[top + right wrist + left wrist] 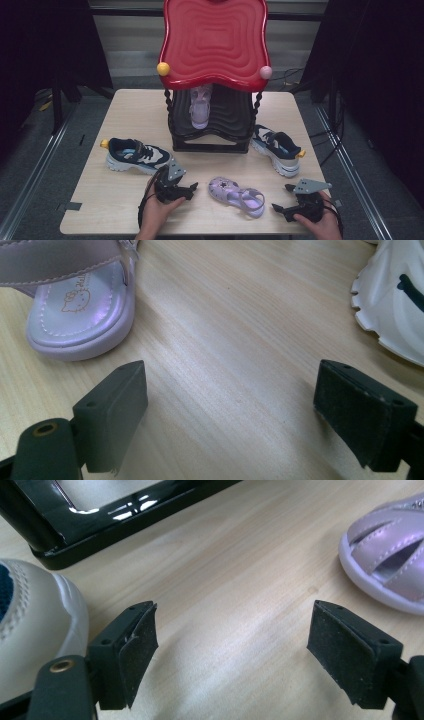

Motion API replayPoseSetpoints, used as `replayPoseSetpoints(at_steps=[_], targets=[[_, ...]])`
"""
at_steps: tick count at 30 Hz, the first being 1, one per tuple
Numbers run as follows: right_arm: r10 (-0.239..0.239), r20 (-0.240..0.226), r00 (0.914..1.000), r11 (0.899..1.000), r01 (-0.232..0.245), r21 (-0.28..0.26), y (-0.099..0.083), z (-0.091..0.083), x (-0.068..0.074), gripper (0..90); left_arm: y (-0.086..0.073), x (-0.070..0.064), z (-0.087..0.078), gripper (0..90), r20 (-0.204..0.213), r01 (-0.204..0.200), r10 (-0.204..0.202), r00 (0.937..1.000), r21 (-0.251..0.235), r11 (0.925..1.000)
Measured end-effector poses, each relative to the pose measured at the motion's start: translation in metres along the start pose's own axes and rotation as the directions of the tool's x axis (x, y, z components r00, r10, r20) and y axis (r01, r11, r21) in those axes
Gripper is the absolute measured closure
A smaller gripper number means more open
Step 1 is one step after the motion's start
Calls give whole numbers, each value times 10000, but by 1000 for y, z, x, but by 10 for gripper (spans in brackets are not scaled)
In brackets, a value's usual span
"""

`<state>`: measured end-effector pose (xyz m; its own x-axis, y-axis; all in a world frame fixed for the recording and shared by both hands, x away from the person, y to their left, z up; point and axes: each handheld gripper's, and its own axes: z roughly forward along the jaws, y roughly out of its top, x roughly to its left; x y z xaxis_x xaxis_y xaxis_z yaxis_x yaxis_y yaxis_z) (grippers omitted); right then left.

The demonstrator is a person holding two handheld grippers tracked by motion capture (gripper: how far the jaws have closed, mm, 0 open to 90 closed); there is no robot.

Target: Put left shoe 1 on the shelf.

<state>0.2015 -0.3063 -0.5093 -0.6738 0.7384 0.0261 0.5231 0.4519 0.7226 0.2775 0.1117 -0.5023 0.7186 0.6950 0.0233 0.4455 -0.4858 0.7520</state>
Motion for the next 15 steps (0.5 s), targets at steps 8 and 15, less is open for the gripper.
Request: replayPoseSetpoints(at_steps=[8, 15], targets=[[-95, -144, 9999, 10000, 95, -15, 0, 0, 1, 136, -4, 0, 2, 193, -32, 97, -96, 9999, 220, 9997], [-399, -454, 9982, 9992, 399, -23, 0, 0, 2, 137, -4, 0, 3, 191, 5, 93, -93, 10000, 302, 9995]])
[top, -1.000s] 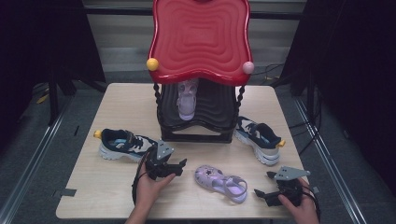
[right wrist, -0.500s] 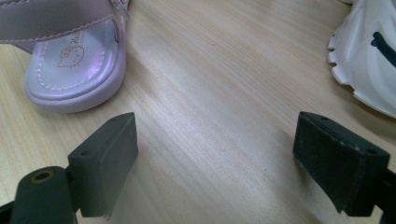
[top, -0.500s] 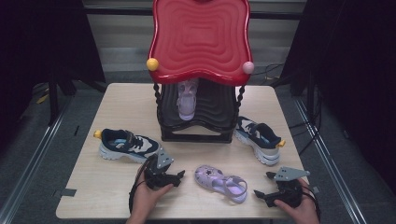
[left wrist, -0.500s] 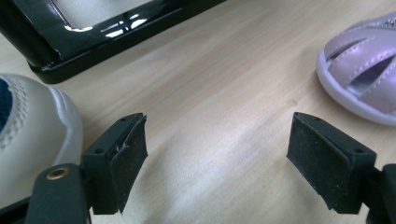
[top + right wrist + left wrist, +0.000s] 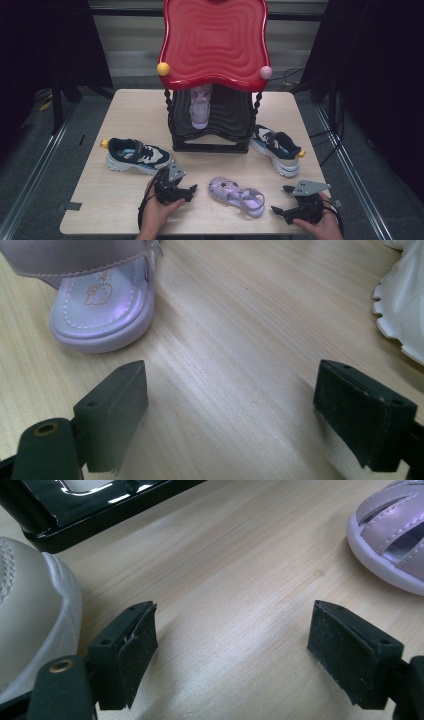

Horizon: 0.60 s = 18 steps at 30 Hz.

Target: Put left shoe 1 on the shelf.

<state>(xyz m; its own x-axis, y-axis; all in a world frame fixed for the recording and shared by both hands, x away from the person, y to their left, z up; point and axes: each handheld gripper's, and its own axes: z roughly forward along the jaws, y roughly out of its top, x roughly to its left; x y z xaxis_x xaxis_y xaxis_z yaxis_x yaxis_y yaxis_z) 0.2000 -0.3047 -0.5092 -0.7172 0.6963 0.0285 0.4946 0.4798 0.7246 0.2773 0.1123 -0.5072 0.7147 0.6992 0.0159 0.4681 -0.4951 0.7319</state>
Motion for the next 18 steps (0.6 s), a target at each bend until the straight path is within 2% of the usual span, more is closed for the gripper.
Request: replayPoseSetpoints(at_steps=[5, 18], targets=[[-45, -15, 10000, 10000, 45, 33, 0, 0, 1, 138, 0, 3, 1, 170, 104, 371, -372, 9993, 112, 9992], [-150, -210, 9997, 9999, 150, -16, 4, 4, 6, 145, 0, 2, 0, 163, -19, 387, -387, 9993, 166, 9991]])
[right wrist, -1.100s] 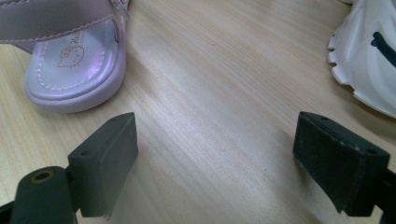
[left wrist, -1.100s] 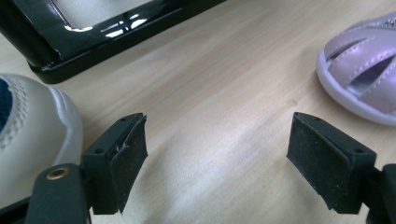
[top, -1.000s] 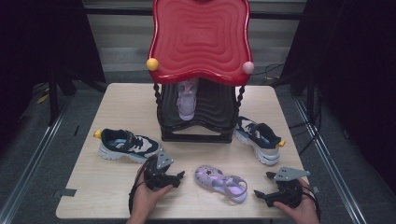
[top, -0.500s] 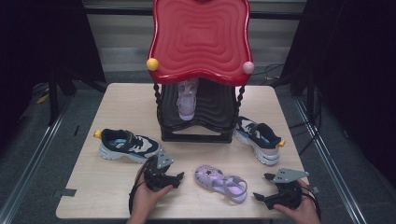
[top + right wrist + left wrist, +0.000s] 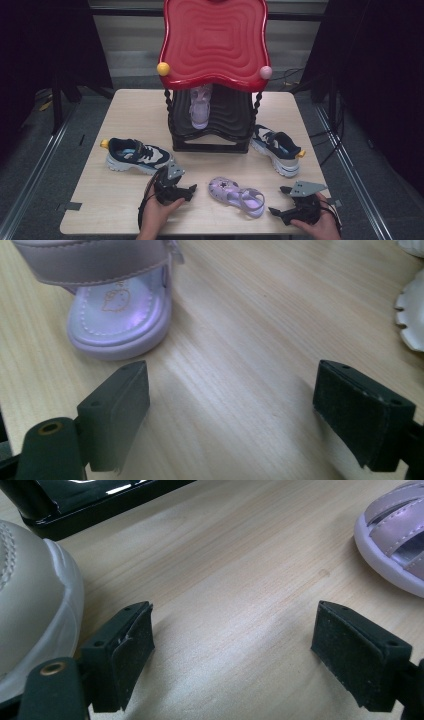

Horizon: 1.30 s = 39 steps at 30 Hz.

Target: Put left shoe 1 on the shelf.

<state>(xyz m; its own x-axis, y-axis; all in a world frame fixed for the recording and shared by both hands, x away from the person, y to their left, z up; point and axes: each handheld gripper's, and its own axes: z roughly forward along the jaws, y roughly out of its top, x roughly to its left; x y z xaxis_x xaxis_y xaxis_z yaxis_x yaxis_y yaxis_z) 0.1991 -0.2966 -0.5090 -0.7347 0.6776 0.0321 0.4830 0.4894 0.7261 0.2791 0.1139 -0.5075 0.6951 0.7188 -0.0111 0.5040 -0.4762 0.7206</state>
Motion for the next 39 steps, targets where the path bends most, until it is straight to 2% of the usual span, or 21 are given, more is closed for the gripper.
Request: replayPoseSetpoints(at_steps=[3, 6, 9, 11, 13, 18, 23, 25, 26, 29, 33, 35, 39], targets=[[-63, -85, 9999, 10000, 63, 21, 2, 1, 4, 162, 0, 0, 0, 162, -2, 45, -45, 10000, -16, 10000], [96, -411, 9991, 9999, -99, -74, 5, 1, 9, 169, 0, 0, 0, 161, -9, 57, -57, 10000, -2, 10000], [-117, -752, 9971, 9999, 114, -33, 7, 5, 16, 178, 0, 1, 0, 161, -15, -40, 40, 10000, 53, 10000], [-411, -787, 9960, 9991, 417, 53, 9, 7, 22, 186, 0, 0, 0, 161, -4, 32, -32, 10000, 43, 10000], [-420, -1016, 9939, 9991, 421, -16, 12, 9, 25, 187, 0, 0, 0, 161, -7, 45, -45, 10000, 48, 10000], [-557, -1065, 9927, 9984, 549, -107, 18, 18, 33, 191, 0, 0, 0, 160, 0, 34, -34, 10000, 26, 10000], [-832, -1064, 9908, 9965, 815, -203, 24, 26, 38, 238, 0, 1, 0, 162, -18, 44, -44, 10000, 26, 10000], [-869, -1048, 9907, 9961, 848, -241, 26, 27, 39, 283, 0, 1, 0, 162, -52, 18, -17, 10000, 39, 10000], [-912, -1094, 9898, 9956, 880, -335, 26, 27, 39, 362, 0, 1, 0, 162, -57, 25, -24, 10000, 36, 10000], [-784, -1161, 9901, 9966, 750, -334, 26, 27, 37, 363, 0, 1, 0, 161, -69, 43, -42, 10000, 45, 10000], [-800, -1004, 9917, 9967, 781, -229, 28, 28, 38, 367, 0, 1, 0, 161, -95, 35, -34, 9999, 94, 9999], [-611, -847, 9945, 9980, 596, -204, 29, 28, 38, 368, 0, 1, 0, 161, -96, 34, -33, 9999, 93, 10000], [-238, -171, 9996, 9994, 233, -265, 30, 28, 32, 369, 0, 1, 0, 161, -97, 40, -40, 9999, 60, 10000]])
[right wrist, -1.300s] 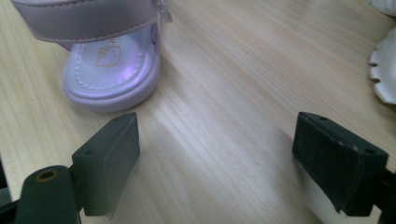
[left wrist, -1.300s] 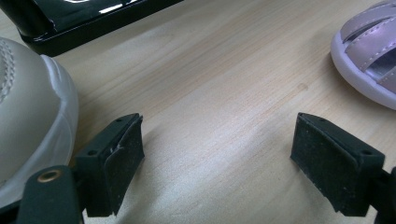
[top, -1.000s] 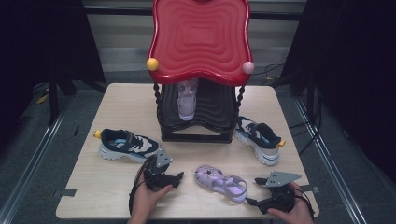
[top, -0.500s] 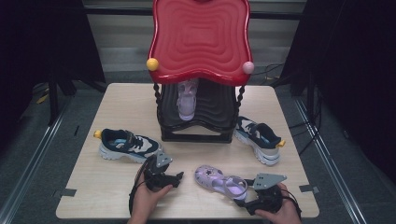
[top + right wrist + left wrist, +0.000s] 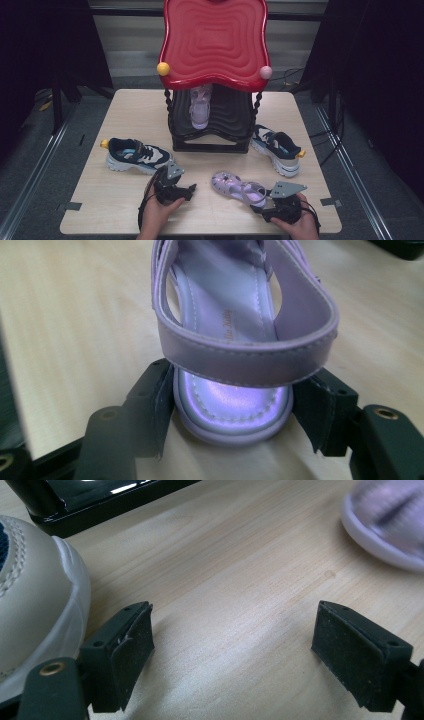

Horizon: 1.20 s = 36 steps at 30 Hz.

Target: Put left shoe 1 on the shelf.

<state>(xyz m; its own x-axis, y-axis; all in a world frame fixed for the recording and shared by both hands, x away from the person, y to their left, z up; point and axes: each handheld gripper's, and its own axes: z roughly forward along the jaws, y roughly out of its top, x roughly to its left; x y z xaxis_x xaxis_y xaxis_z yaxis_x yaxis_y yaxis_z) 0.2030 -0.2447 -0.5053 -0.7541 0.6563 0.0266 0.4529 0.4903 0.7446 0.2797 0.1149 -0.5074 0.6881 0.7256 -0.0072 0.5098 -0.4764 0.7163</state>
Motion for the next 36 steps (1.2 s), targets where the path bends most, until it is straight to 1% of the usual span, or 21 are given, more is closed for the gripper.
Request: replayPoseSetpoints(at_steps=[2, 3, 4, 6, 7, 9, 11, 12, 13, 15, 16, 17, 19, 20, 22, 24, 25, 27, 32, 34, 36], targets=[[175, 702, 9974, 9998, -173, -24, 0, -2, -5, 369, 0, 0, 0, 161, -2, 4, -4, 10000, 0, 10000], [393, 986, 9943, 9992, -388, -69, -1, -2, -8, 368, 0, 0, 0, 161, 4, 33, -33, 10000, -6, 10000], [685, 1008, 9925, 9976, -674, -147, -1, -1, -12, 368, 0, 0, 0, 161, 8, 76, -76, 10000, -22, 10000], [888, 1005, 9910, 9961, -882, -100, -1, 2, -16, 366, 0, -1, 1, 162, 6, 185, -184, 9998, -94, 9998], [946, 1034, 9901, 9955, -934, -163, 0, 4, -16, 365, 0, -1, 1, 162, 8, 186, -186, 9998, -94, 9998], [885, 1141, 9895, 9961, -875, -130, 2, 6, -14, 363, 0, -1, 1, 162, 7, 185, -185, 9998, -95, 9998], [942, 937, 9911, 9955, -935, -121, 4, 8, -13, 353, 0, -1, 1, 162, 4, 193, -193, 9998, -99, 9998], [861, 1077, 9905, 9963, -849, -155, 4, 8, -11, 297, 0, -1, 1, 162, 4, 189, -189, 9998, -101, 9998], [638, 1269, 9899, 9979, -619, -185, 5, 9, -8, 255, 0, -1, 1, 162, 5, 190, -190, 9998, -98, 9998], [632, 1206, 9907, 9976, -596, -339, 6, 9, -5, 233, 0, -1, 1, 162, 4, 191, -191, 9998, -99, 9998], [594, 1174, 9913, 9980, -562, -303, 6, 10, -5, 224, 0, -1, 1, 162, -4, 164, -164, 9999, -97, 9998], [550, 1250, 9906, 9983, -523, -243, 7, 11, -5, 225, 0, -1, 1, 162, -5, 165, -165, 9999, -98, 9998], [725, 1265, 9893, 9972, -698, -258, 8, 12, -6, 232, 0, -1, 1, 162, -9, 164, -164, 9999, -91, 9998], [891, 1248, 9882, 9958, -858, -323, 9, 13, -6, 232, 0, -1, 1, 161, -11, 168, -168, 9999, -93, 9998], [1147, 1257, 9854, 9933, -1121, -276, 12, 17, -7, 229, 0, -1, 1, 161, -11, 165, -165, 9999, -97, 9998], [1116, 1489, 9825, 9936, -1130, 8, 15, 22, -5, 228, 0, -1, 1, 161, -11, 157, -157, 9999, -93, 9998], [1146, 1506, 9819, 9932, -1161, 8, 17, 24, -5, 234, 0, -1, 1, 162, -6, 164, -164, 9999, -95, 9998], [1278, 1354, 9825, 9916, -1291, 8, 17, 24, -8, 239, 0, -1, 1, 162, -49, 165, -165, 9999, -94, 9998], [1133, 1211, 9862, 9934, -1145, 37, 17, 25, -9, 255, 0, -1, 1, 161, -50, 164, -164, 9999, -93, 9998], [1166, 1222, 9856, 9931, -1172, -27, 18, 25, -9, 327, 0, -1, 1, 161, -51, 165, -165, 9999, -94, 9998], [1174, 1259, 9851, 9931, -1169, -113, 17, 24, -10, 344, 0, -1, 1, 162, -50, 167, -168, 9998, -95, 9998]])
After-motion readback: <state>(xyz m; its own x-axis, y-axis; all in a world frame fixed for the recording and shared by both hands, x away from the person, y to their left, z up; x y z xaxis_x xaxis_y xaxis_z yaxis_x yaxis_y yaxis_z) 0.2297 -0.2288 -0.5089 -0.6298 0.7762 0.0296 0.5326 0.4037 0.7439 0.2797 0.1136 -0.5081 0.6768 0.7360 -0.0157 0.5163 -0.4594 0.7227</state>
